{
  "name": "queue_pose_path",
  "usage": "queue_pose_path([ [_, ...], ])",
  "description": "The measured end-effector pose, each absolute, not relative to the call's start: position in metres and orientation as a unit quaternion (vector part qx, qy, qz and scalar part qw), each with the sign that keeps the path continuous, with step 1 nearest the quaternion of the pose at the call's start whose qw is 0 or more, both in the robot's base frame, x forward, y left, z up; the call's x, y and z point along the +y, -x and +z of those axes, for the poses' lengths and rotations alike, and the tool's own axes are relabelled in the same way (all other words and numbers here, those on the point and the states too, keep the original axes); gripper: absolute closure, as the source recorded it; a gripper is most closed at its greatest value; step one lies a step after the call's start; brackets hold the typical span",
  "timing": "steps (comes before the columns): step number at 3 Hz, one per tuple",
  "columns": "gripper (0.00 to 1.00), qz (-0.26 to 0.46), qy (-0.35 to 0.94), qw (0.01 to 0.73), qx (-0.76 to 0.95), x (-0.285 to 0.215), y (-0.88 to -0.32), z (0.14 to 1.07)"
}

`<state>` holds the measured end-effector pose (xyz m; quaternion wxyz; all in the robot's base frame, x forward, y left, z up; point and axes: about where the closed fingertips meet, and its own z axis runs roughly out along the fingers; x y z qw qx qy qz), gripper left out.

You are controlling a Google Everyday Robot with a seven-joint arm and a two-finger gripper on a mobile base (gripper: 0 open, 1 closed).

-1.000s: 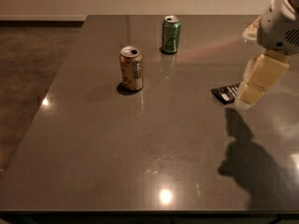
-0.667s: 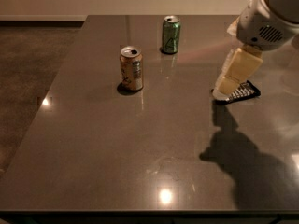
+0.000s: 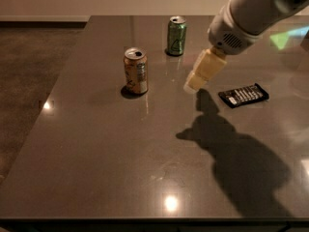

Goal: Knock orange can over

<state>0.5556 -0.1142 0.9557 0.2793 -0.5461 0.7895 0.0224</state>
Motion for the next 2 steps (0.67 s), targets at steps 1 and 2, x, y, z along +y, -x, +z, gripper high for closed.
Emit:
queue_pose_path([
  [1,0.0,0.047,0.528,0.303,0.792,-0.089,-0.579,0.941],
  [2,0.0,0.075,0.511,0.324,0.792,-0.063,-0.598,0.926],
])
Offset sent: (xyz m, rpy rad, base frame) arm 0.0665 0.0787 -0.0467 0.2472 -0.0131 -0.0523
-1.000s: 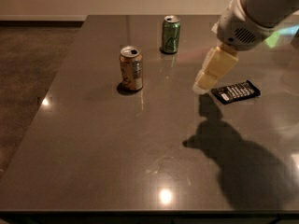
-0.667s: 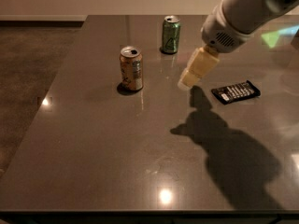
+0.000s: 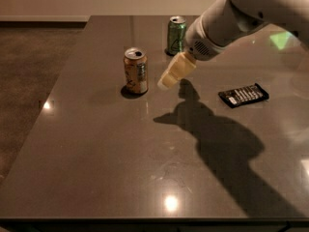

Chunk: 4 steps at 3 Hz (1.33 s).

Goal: Knock orange can over

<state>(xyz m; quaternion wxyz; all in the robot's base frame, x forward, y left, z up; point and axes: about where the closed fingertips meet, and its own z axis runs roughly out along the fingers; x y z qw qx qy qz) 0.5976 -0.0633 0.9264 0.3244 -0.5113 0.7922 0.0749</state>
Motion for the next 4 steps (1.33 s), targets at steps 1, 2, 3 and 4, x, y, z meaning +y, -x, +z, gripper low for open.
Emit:
queue_pose_path([
  [1,0.0,0.098,0.503,0.346,0.786,-0.037,-0.612,0.919],
  [2,0.0,0.12,0.499,0.36,0.779,-0.013,-0.622,0.912],
  [3,0.0,0.142,0.496,0.37,0.773,0.007,-0.631,0.906],
  [4,0.0,0.162,0.495,0.374,0.767,0.021,-0.636,0.9],
])
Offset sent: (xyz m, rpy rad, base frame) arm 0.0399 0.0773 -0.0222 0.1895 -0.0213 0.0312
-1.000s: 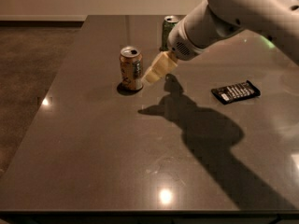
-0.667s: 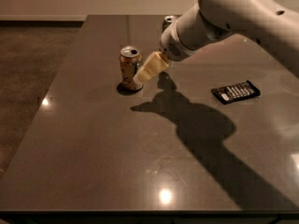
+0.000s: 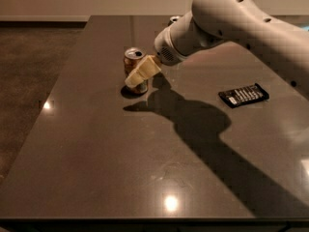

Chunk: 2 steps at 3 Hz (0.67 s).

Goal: Knock orange can over

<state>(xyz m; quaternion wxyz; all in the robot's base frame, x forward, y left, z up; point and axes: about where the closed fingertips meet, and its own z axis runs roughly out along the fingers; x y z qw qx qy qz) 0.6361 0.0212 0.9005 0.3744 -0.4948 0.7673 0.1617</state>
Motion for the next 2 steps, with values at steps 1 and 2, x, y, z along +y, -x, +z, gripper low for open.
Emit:
queue_pose_path([
  [1,0.18,0.179,0.497,0.378,0.761,0.0308,-0.6359,0.9],
  [2,0.42,0.194,0.501,0.382,0.752,0.0368,-0.6333,0.9047],
])
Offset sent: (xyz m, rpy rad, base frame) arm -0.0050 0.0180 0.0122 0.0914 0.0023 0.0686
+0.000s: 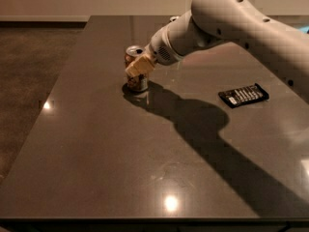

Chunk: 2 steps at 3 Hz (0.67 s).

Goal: Knock orange can over

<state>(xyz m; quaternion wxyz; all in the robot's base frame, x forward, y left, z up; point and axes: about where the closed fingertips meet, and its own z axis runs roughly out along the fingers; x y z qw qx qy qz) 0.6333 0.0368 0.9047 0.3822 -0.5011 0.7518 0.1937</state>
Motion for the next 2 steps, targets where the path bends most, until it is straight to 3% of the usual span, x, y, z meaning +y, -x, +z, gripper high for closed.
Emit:
queue_pose_path([
  [1,0.73,0.201,0.512,0.382,0.743,0.033,-0.631,0.919],
  [2,0.95,0.19,0.52,0.363,0.749,0.017,-0.629,0.931],
])
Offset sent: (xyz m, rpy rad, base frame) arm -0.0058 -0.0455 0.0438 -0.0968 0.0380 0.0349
